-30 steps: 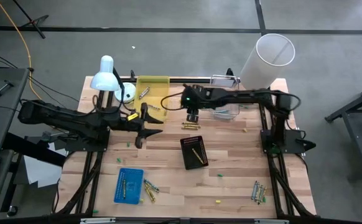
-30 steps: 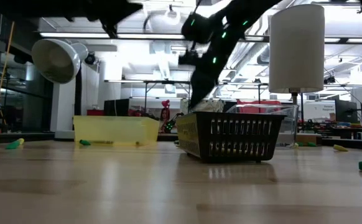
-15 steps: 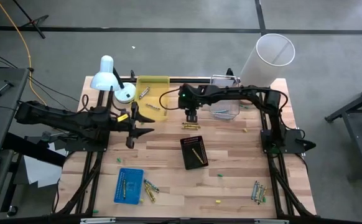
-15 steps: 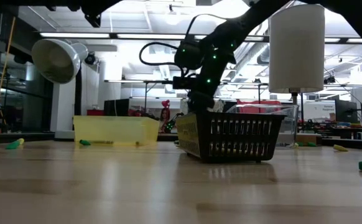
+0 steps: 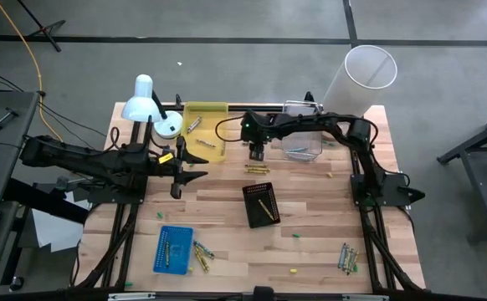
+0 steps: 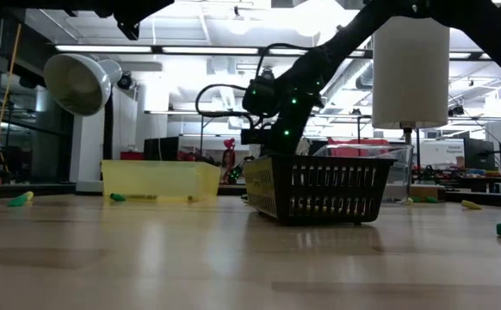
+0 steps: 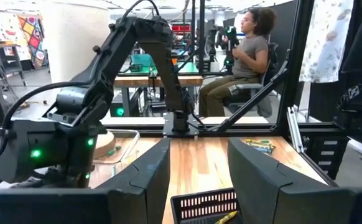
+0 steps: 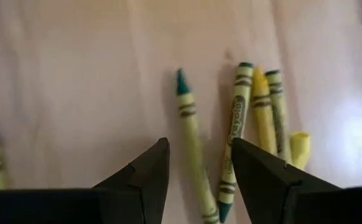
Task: Sort crayons
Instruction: Put the green crayon into the blue bin
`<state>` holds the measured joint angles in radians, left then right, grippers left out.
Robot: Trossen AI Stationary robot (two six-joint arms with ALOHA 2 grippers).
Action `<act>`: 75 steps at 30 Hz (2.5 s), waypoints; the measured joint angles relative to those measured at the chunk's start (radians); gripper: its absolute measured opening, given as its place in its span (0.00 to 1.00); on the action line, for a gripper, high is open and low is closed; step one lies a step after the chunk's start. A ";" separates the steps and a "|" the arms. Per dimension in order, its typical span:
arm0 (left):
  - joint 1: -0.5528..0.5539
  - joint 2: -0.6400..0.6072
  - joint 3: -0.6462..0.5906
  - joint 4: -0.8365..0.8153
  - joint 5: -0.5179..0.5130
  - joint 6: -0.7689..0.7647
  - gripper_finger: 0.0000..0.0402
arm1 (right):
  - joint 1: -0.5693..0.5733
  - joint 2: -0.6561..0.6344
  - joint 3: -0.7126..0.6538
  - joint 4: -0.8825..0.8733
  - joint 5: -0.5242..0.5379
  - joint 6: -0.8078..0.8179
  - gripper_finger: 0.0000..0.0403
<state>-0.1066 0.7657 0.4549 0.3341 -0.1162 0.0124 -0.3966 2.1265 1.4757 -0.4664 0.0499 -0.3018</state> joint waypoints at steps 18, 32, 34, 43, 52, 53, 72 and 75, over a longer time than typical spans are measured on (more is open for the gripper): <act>0.000 0.000 0.000 -0.001 -0.001 0.010 0.36 | -0.009 0.002 0.002 -0.077 -0.062 0.035 0.35; 0.000 0.000 0.000 -0.013 -0.001 0.008 0.36 | -0.001 0.016 0.006 -0.149 -0.053 0.069 0.20; 0.000 0.000 0.000 -0.015 -0.001 0.005 0.36 | 0.009 0.020 0.006 -0.155 -0.028 0.069 0.17; 0.000 0.000 0.000 -0.019 0.000 -0.001 0.36 | 0.060 0.023 0.004 -0.161 0.036 0.066 0.02; 0.000 0.000 0.000 -0.020 0.000 -0.009 0.36 | 0.087 0.010 -0.002 -0.134 0.056 0.040 0.01; 0.000 0.000 0.000 -0.020 -0.001 -0.009 0.36 | 0.087 0.004 -0.004 -0.129 0.053 0.040 0.01; 0.000 0.000 0.000 -0.036 -0.019 -0.028 0.36 | 0.216 -0.469 -0.519 0.335 0.001 0.200 0.00; 0.000 0.000 0.000 -0.038 -0.058 -0.023 0.36 | 0.258 -0.611 -0.635 0.478 0.052 0.254 0.00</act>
<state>-0.1066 0.7654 0.4549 0.2965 -0.1744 -0.0110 -0.1389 1.5153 0.8410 0.0112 0.1014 -0.0478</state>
